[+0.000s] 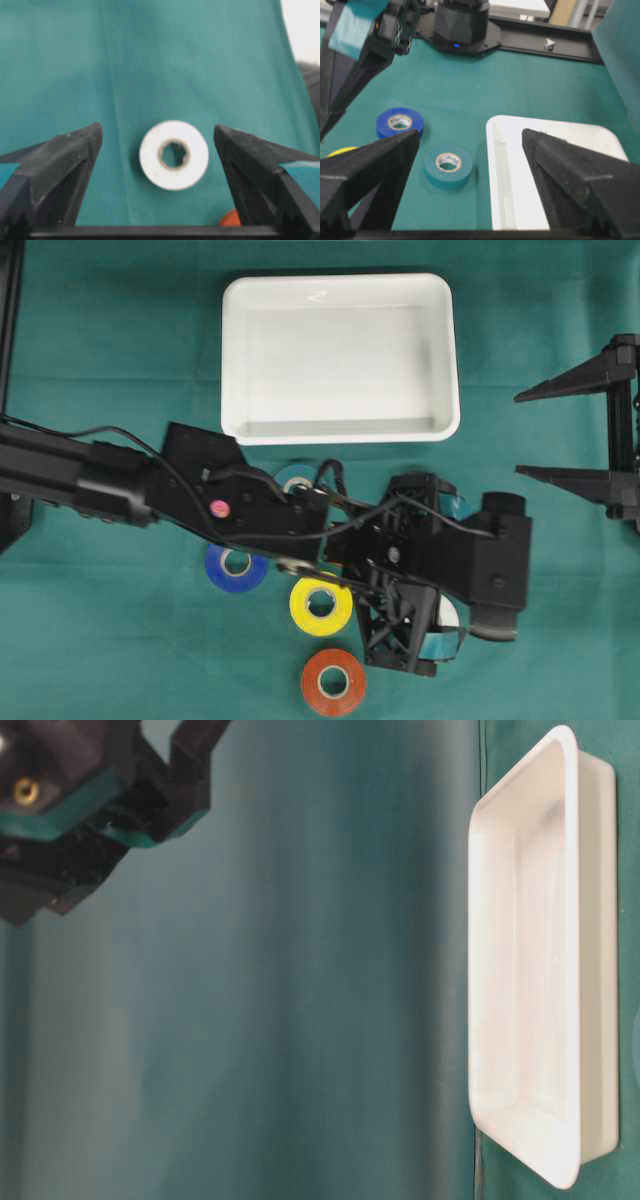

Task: Pick up the tape from a random location and place it into the white case.
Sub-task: 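Reach the left gripper across the table toward the white tape roll, then lower the left gripper over the white roll and align with its hole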

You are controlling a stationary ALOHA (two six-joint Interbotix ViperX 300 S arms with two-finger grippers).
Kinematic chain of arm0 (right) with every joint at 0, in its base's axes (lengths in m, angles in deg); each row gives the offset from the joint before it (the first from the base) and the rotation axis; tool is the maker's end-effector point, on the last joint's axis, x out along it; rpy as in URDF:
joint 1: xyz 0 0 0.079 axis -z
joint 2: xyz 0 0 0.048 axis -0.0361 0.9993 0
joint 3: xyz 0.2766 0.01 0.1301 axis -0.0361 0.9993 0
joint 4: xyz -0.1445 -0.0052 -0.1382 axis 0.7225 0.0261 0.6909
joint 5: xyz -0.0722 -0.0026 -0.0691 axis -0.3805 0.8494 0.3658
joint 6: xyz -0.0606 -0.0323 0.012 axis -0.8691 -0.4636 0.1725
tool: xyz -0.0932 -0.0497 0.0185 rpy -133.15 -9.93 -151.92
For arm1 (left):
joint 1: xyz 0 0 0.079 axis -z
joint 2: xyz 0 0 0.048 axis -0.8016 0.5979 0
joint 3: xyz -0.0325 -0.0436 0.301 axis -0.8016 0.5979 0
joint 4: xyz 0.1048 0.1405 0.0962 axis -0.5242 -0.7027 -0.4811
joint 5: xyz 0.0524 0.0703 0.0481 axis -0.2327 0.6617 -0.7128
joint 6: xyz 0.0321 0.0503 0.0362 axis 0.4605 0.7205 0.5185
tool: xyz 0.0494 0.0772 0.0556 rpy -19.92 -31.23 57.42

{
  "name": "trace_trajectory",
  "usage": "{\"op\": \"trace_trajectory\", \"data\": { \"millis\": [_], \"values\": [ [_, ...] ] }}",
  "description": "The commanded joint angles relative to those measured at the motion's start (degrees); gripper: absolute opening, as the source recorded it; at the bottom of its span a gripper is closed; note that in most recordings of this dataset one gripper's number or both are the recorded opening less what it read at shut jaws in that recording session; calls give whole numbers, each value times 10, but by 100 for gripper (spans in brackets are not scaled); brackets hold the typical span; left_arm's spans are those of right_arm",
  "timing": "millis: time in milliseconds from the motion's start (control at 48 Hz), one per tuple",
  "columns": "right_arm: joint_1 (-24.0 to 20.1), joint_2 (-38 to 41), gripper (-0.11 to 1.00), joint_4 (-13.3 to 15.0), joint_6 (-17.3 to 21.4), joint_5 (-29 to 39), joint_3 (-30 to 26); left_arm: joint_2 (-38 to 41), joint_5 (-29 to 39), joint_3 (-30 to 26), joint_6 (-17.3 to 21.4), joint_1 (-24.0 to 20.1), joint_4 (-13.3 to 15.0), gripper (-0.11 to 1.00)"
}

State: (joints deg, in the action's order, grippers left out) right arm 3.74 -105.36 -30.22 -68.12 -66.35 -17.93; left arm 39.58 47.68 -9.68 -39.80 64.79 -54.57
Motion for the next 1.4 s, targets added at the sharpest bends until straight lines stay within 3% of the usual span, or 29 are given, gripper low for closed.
{"op": "trace_trajectory", "data": {
  "millis": [0, 1375],
  "values": [
    [1, 3, 92, 1, 1, -3, -17, -3, 16, -29, -2, -3, -4, 98],
    [1, 7, 92, 0, 1, 0, -18, 12, 14, -19, -6, -3, -4, 98]
  ]
}}
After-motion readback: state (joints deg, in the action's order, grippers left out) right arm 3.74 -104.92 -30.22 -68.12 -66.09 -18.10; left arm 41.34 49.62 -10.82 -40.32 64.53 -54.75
